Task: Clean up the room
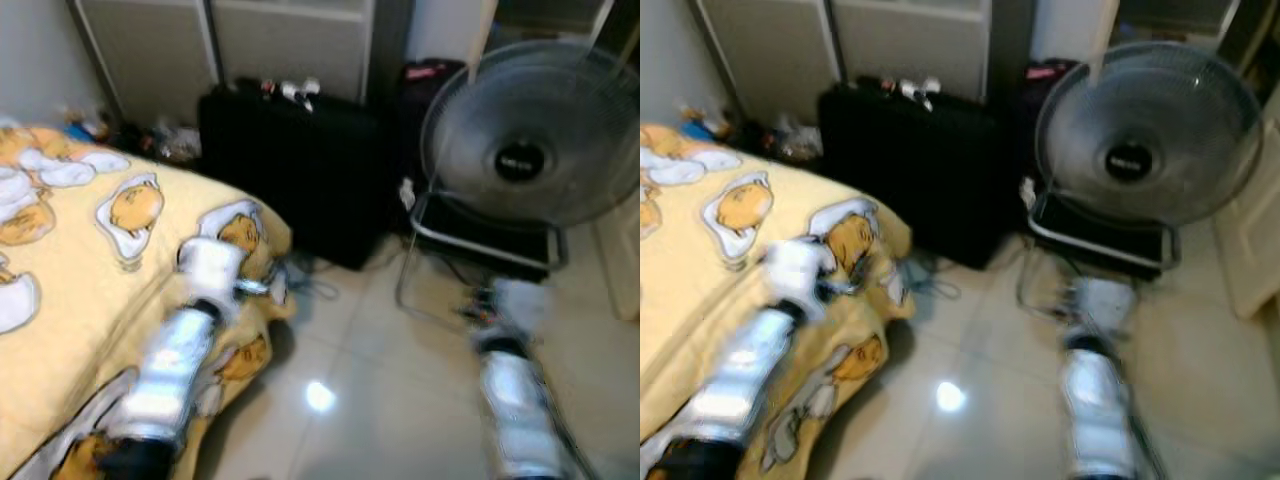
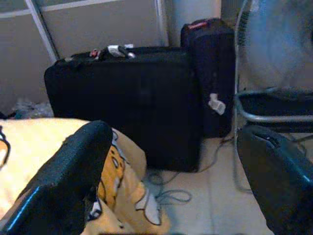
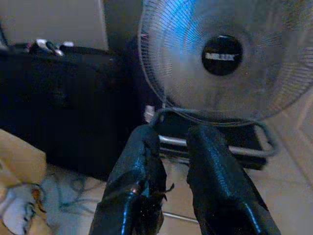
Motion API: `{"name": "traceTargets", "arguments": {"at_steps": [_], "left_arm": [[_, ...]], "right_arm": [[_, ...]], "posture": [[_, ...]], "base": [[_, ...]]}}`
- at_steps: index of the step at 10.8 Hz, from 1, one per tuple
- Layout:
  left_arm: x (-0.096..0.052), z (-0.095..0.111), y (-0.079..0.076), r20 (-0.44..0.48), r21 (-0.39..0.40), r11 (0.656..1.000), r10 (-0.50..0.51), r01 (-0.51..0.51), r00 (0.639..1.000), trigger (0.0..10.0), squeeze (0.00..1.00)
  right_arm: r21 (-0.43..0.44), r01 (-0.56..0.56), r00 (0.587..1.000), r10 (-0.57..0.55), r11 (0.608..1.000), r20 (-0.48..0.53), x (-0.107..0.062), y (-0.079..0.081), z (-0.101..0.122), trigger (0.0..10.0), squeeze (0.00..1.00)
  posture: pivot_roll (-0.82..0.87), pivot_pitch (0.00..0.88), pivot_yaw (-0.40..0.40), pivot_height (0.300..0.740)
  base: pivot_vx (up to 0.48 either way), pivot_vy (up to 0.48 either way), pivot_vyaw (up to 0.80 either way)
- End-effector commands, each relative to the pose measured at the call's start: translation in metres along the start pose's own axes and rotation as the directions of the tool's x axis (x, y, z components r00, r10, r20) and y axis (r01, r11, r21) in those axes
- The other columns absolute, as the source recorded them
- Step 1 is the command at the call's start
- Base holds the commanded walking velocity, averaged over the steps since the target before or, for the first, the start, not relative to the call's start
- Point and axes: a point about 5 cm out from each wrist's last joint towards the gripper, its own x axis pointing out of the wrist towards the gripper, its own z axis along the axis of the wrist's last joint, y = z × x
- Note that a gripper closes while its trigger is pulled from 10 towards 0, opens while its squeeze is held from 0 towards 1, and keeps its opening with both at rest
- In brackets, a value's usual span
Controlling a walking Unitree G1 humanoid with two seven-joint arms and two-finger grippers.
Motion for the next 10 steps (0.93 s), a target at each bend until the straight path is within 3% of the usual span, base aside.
{"name": "traceTargets", "arguments": {"at_steps": [1, 5, 9, 10], "left_arm": [[0.0035, 0.0027, -0.0056, 0.012, -0.006, 1.000, -0.017, 0.017, 1.000, 10.0, 0.00], [0.0052, 0.0033, -0.0038, 0.013, -0.007, 1.000, -0.013, 0.013, 1.000, 10.0, 0.00], [0.0057, 0.0010, -0.0039, 0.007, -0.016, 1.000, -0.008, 0.008, 1.000, 10.0, 0.00], [0.0063, 0.0010, -0.0036, 0.007, -0.017, 1.000, -0.009, 0.009, 1.000, 10.0, 0.00]], "right_arm": [[-0.027, 0.031, 0.999, -0.032, 0.999, -0.028, 0.0004, -0.0127, -0.0042, 10.0, 0.00], [-0.031, 0.037, 0.999, -0.038, 0.999, -0.026, 0.0036, -0.0146, -0.0027, 10.0, 0.00], [-0.028, 0.036, 0.998, -0.037, 0.999, -0.042, 0.0044, -0.0149, -0.0051, 10.0, 0.00], [-0.028, 0.033, 0.999, -0.034, 0.999, -0.038, 0.0042, -0.0140, -0.0047, 10.0, 0.00]], "posture": [[-0.04, 0.000, 0.036, 0.740], [-0.04, 0.000, 0.039, 0.740], [-0.05, 0.000, 0.036, 0.740], [-0.05, 0.000, 0.036, 0.740]], "base": [[0.360, 0.000, 0.00], [0.361, 0.000, 0.00], [0.362, 0.000, -0.80], [0.364, 0.000, 0.00]]}}
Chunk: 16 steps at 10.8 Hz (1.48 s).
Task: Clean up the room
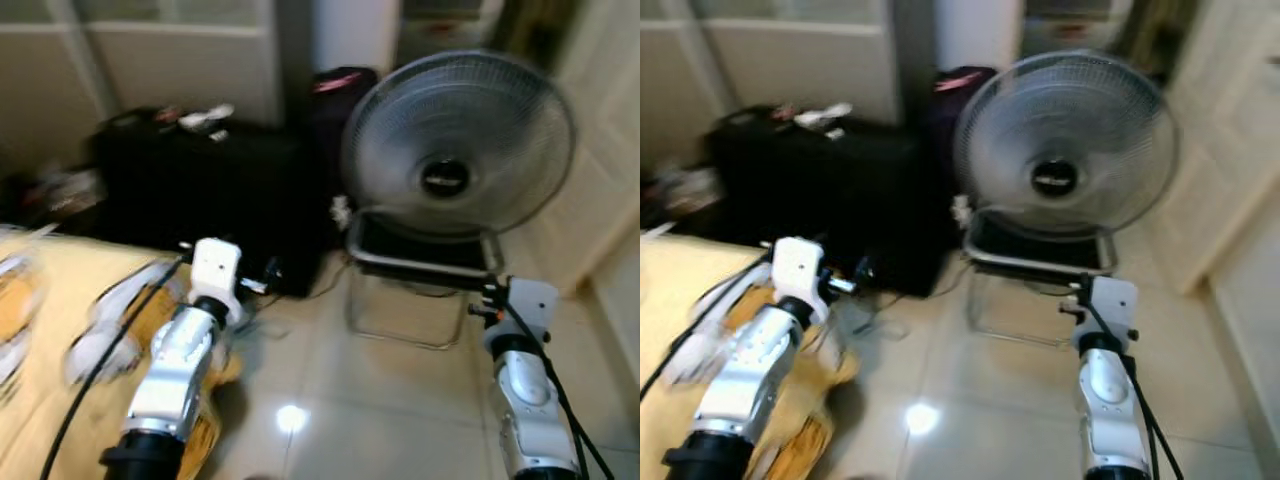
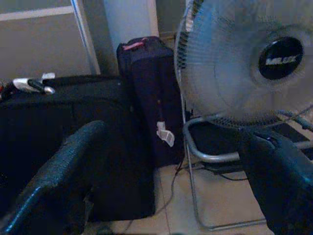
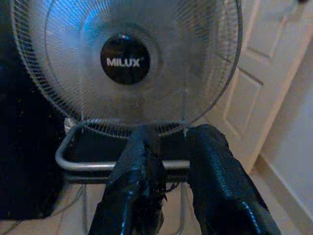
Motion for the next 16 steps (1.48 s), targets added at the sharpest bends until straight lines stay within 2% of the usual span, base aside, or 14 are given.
{"name": "traceTargets", "arguments": {"at_steps": [1, 8, 10, 13, 15, 16], "left_arm": [[0.002, 0.003, 0.003, 0.008, 0.004, 1.000, 0.006, -0.006, 1.000, 10.0, 0.00], [0.002, 0.000, 0.007, 0.003, 0.004, 1.000, 0.025, -0.025, 1.000, 10.0, 0.00], [0.003, -0.003, -0.001, -0.004, -0.009, 1.000, 0.013, -0.013, 1.000, 10.0, 0.00], [-0.009, -0.016, -0.005, -0.043, -0.058, 0.998, 0.015, -0.017, 0.999, 10.0, 0.00], [-0.011, -0.017, -0.004, -0.049, -0.051, 0.998, 0.022, -0.024, 0.999, 10.0, 0.00], [-0.011, -0.019, 0.004, -0.059, -0.054, 0.997, 0.051, -0.055, 0.997, 10.0, 0.00]], "right_arm": [[0.002, -0.018, 1.000, 0.018, 1.000, 0.015, 0.001, 0.004, 0.004, 10.0, 0.00], [-0.002, -0.035, 0.999, 0.035, 0.999, 0.009, 0.008, 0.004, 0.003, 10.0, 0.00], [-0.013, -0.031, 0.999, 0.031, 0.999, -0.008, 0.006, -0.002, -0.001, 10.0, 0.00], [-0.034, -0.062, 0.998, 0.061, 0.998, -0.022, 0.003, -0.001, -0.003, 10.0, 0.00], [-0.021, -0.085, 0.995, 0.083, 0.996, -0.062, 0.003, 0.000, -0.011, 10.0, 0.00], [-0.011, -0.118, 0.989, 0.116, 0.993, -0.089, 0.003, 0.006, -0.017, 10.0, 0.00]], "posture": [[-0.05, 0.000, 0.036, 0.740], [-0.05, 0.000, 0.031, 0.740], [-0.06, 0.000, 0.029, 0.740], [-0.08, 0.000, 0.025, 0.740], [-0.03, 0.000, 0.005, 0.740], [-0.03, 0.000, 0.006, 0.740]], "base": [[0.364, 0.000, 0.00], [0.363, 0.000, 0.00], [0.364, 0.000, 0.00], [0.361, 0.000, 0.00], [0.356, 0.000, -0.80], [0.352, 0.000, -0.44]]}}
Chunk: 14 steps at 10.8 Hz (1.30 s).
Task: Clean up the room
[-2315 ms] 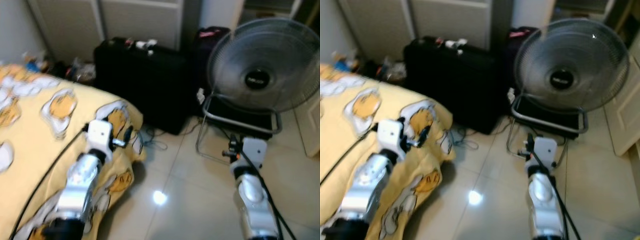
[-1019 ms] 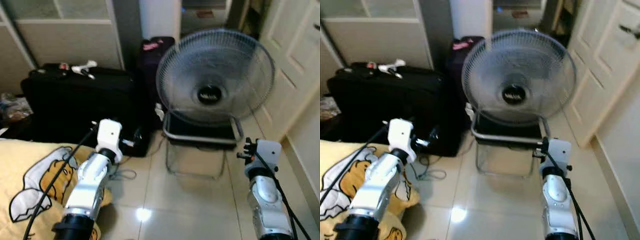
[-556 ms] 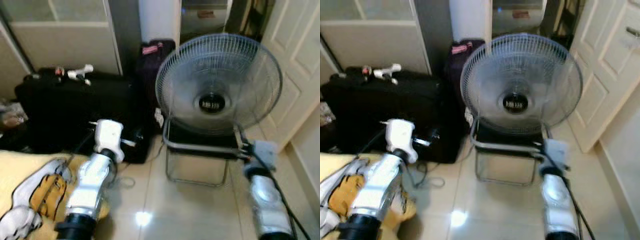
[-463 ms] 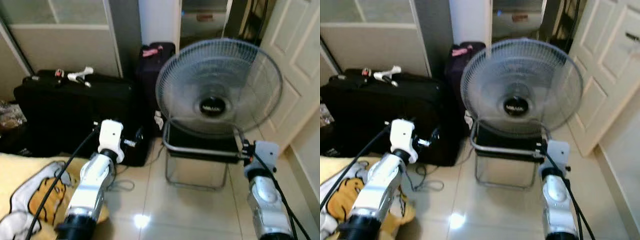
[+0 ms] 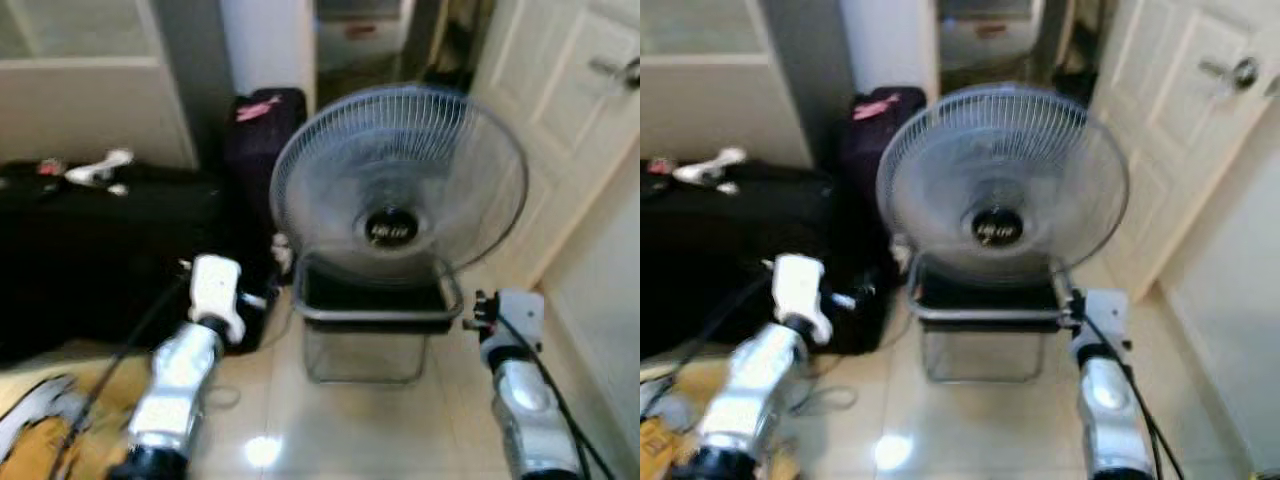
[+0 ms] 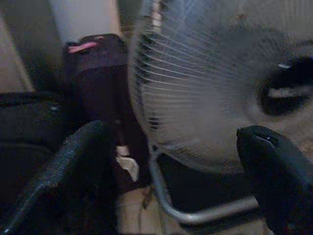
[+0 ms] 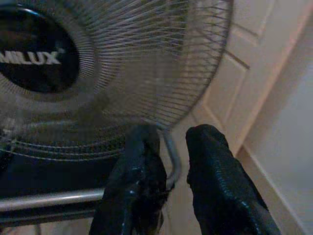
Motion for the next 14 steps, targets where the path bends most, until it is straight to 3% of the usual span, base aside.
{"name": "traceTargets", "arguments": {"at_steps": [1, 2, 5, 6, 8, 9, 10, 12, 14], "left_arm": [[-0.004, -0.007, 0.013, -0.031, -0.006, 0.999, 0.042, -0.043, 0.999, 10.0, 0.00], [-0.009, -0.014, 0.015, -0.059, -0.019, 0.998, 0.060, -0.062, 0.996, 10.0, 0.00], [-0.028, -0.036, 0.011, -0.170, 0.014, 1.000, -0.005, 0.007, 0.985, 10.0, 0.00], [-0.030, -0.056, 0.012, -0.258, 0.010, 0.998, -0.050, 0.054, 0.965, 10.0, 0.00], [-0.036, -0.105, 0.005, -0.497, -0.018, 0.993, -0.112, 0.119, 0.860, 10.0, 0.00], [-0.052, -0.132, -0.011, -0.616, -0.062, 0.984, -0.171, 0.170, 0.769, 10.0, 0.00], [-0.066, -0.147, -0.019, -0.671, -0.094, 0.983, -0.182, 0.161, 0.719, 10.0, 0.00], [-0.110, -0.178, -0.039, -0.772, -0.155, 0.967, -0.245, 0.201, 0.587, 10.0, 0.00], [-0.121, -0.183, -0.041, -0.780, -0.188, 0.971, -0.240, 0.150, 0.578, 10.0, 0.00]], "right_arm": [[0.001, -0.097, 0.995, 0.097, 0.995, -0.017, 0.003, 0.021, -0.002, 10.0, 0.00], [-0.008, -0.151, 0.987, 0.151, 0.988, -0.058, 0.001, 0.031, -0.012, 10.0, 0.00], [-0.005, -0.241, 0.961, 0.238, 0.970, -0.138, -0.005, 0.031, -0.030, 10.0, 0.00], [-0.023, -0.257, 0.931, 0.241, 0.966, -0.274, -0.009, 0.029, -0.052, 10.0, 0.00], [-0.006, -0.199, 0.843, 0.168, 0.980, -0.511, -0.020, 0.028, -0.090, 10.0, 0.00], [-0.010, -0.184, 0.776, 0.138, 0.983, -0.615, -0.035, 0.030, -0.109, 10.0, 0.00], [0.011, -0.166, 0.733, 0.131, 0.986, -0.667, -0.045, 0.030, -0.121, 10.0, 0.00], [0.018, -0.114, 0.619, 0.086, 0.993, -0.780, -0.077, 0.030, -0.147, 10.0, 0.00], [0.006, -0.149, 0.574, 0.091, 0.989, -0.814, -0.093, 0.033, -0.157, 10.0, 0.00]], "posture": [[-0.02, 0.000, 0.004, 0.740], [0.00, 0.000, 0.010, 0.740], [0.03, 0.000, 0.001, 0.740], [0.06, 0.000, -0.017, 0.740], [0.06, 0.000, -0.008, 0.740], [0.06, 0.019, -0.002, 0.740], [0.06, 0.042, 0.003, 0.740], [0.07, 0.094, 0.010, 0.740], [0.07, 0.114, 0.007, 0.740]], "base": [[0.334, 0.000, 0.00], [0.315, 0.000, 0.00], [0.096, 0.000, 0.00], [0.000, 0.000, 0.00], [0.000, 0.000, 0.00], [0.000, 0.000, 0.00], [0.000, 0.000, 0.00], [0.000, 0.000, 0.00], [0.000, 0.000, 0.00]]}}
